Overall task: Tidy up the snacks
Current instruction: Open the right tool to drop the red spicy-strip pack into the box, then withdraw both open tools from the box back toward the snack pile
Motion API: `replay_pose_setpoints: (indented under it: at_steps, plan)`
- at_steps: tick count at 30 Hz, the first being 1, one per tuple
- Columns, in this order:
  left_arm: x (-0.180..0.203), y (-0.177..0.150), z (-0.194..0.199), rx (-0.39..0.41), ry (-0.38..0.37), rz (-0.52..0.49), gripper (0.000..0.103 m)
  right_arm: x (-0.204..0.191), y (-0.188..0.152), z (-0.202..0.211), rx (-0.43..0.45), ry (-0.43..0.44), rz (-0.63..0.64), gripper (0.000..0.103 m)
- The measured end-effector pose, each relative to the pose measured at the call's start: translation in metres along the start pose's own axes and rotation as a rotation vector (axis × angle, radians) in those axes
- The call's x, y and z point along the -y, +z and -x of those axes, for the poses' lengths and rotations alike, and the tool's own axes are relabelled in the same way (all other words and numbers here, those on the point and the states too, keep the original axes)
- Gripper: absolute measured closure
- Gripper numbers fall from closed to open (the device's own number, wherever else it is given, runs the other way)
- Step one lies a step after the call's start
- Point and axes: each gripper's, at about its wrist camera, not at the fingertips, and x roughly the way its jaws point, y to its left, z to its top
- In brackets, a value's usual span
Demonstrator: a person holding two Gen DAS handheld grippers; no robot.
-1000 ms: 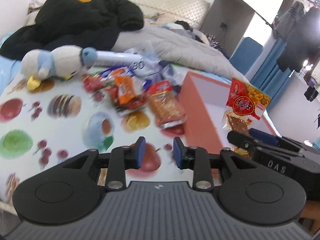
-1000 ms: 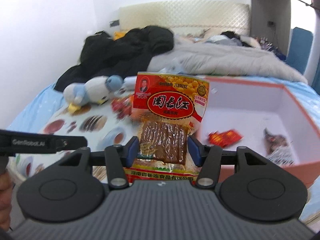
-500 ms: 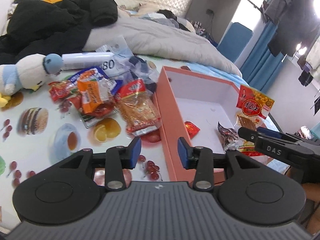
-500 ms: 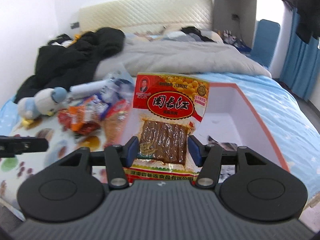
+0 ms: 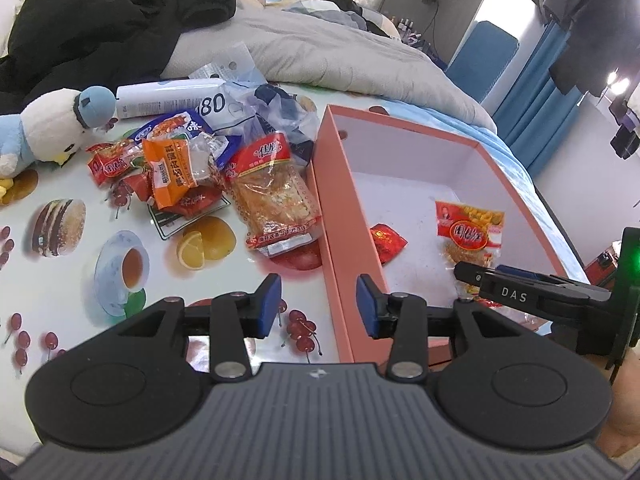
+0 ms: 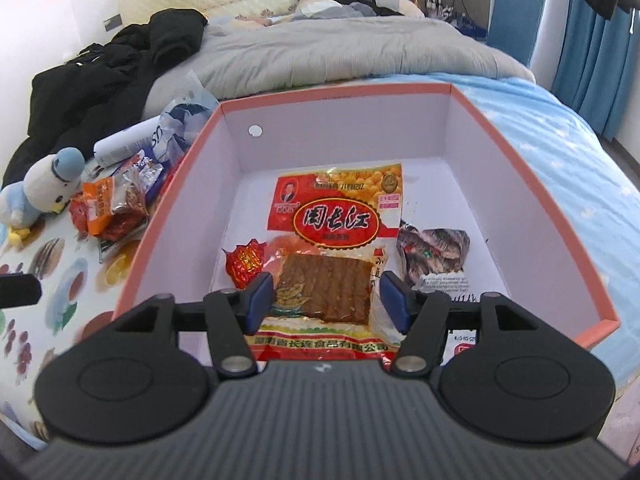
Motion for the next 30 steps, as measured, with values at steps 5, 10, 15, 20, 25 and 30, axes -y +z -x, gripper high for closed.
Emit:
replay_pose_setpoints:
  at_steps: [5, 10, 15, 20, 25, 30]
  plan:
    - [-0.001, 0.000, 0.013, 0.020, -0.006, 0.008, 0.055, 0.000, 0.001, 0.006, 0.007, 0.000, -0.021, 0.020]
    - [-0.005, -0.005, 0.034, 0.057, -0.012, 0.006, 0.049, -0.010, -0.005, 0.035, 0.095, 0.026, -0.030, 0.020]
    - [-0.013, -0.013, 0.058, 0.096, -0.026, 0.010, 0.049, -0.030, -0.018, 0.070, 0.161, 0.057, -0.018, 0.020]
    - [-0.019, -0.024, 0.080, 0.122, -0.027, 0.007, 0.049, -0.051, -0.031, 0.098, 0.206, 0.088, 0.011, 0.020]
    - [-0.023, -0.038, 0.103, 0.148, -0.017, 0.007, 0.049, -0.070, -0.046, 0.121, 0.244, 0.123, 0.046, 0.020]
    - [-0.027, -0.056, 0.125, 0.167, -0.005, 0.025, 0.049, -0.088, -0.060, 0.137, 0.266, 0.157, 0.084, 0.021]
